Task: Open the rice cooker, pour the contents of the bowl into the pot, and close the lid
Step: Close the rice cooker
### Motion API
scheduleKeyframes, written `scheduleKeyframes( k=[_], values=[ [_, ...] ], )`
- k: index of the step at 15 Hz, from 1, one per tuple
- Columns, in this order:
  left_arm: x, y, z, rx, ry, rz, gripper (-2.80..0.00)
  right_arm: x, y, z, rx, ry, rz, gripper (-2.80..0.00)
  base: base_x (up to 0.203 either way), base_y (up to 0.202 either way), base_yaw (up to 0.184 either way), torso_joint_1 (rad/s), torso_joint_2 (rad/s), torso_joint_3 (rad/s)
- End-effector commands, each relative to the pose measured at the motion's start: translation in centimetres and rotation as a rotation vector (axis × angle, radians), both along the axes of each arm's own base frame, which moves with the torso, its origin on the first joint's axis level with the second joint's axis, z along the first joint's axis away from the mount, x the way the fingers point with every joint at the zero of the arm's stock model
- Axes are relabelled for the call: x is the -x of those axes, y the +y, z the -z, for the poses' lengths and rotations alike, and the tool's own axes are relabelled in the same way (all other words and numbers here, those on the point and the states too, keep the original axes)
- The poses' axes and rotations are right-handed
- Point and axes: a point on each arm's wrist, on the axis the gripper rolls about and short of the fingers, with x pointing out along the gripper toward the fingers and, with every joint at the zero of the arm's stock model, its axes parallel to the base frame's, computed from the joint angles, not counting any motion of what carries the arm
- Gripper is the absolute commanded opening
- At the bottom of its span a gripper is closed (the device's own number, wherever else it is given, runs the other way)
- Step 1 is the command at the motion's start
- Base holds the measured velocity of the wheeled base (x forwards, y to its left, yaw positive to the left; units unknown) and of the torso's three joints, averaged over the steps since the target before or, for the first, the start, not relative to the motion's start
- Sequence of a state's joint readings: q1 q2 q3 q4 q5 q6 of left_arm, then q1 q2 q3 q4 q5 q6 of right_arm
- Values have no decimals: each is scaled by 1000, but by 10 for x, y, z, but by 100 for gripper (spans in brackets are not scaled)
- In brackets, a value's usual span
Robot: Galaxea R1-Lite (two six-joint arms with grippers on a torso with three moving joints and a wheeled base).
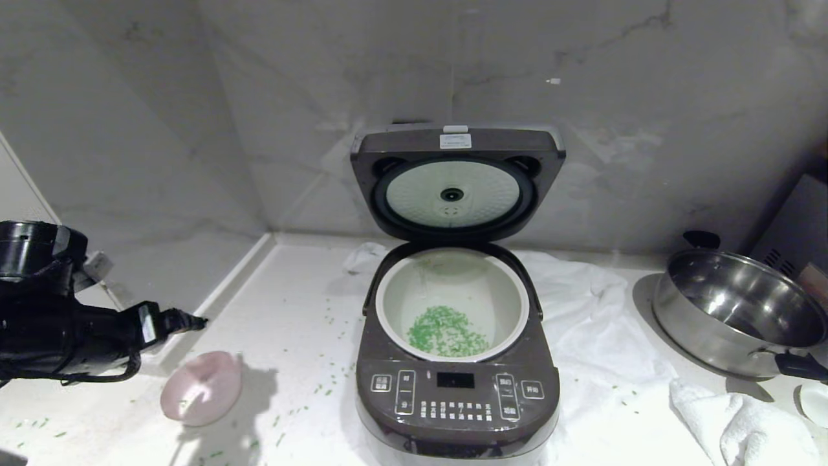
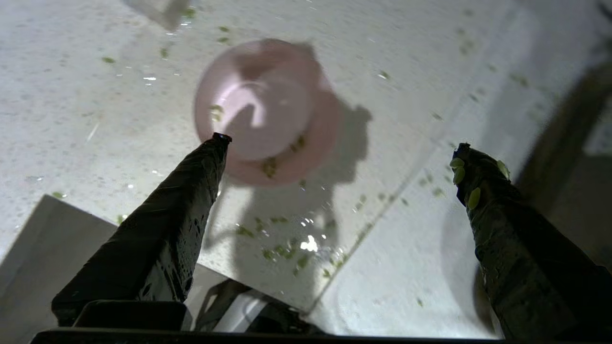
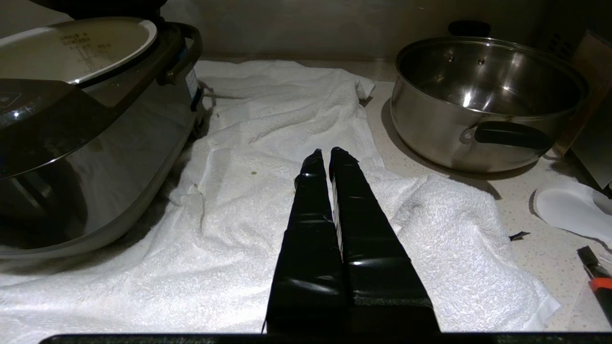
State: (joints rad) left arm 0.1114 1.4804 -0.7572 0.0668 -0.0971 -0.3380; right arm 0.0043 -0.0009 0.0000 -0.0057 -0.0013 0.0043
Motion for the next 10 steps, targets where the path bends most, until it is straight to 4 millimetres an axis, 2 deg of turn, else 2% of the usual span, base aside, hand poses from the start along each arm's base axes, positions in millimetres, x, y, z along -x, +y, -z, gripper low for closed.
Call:
scheduleKeyframes(
  k=[1,4,7,10],
  values=[
    [44,-10,-22,28,-150,167,0,0,0,0,0,2,0,-280,0,0,0,0,0,0],
    [90,-20,-22,50,-331,411,0,0,0,0,0,2,0,-280,0,0,0,0,0,0],
    [116,-26,-13,-23,-561,534,0,0,0,0,0,2,0,-280,0,0,0,0,0,0],
    [137,-36,-13,-42,-743,673,0,0,0,0,0,2,0,-280,0,0,0,0,0,0]
  ],
)
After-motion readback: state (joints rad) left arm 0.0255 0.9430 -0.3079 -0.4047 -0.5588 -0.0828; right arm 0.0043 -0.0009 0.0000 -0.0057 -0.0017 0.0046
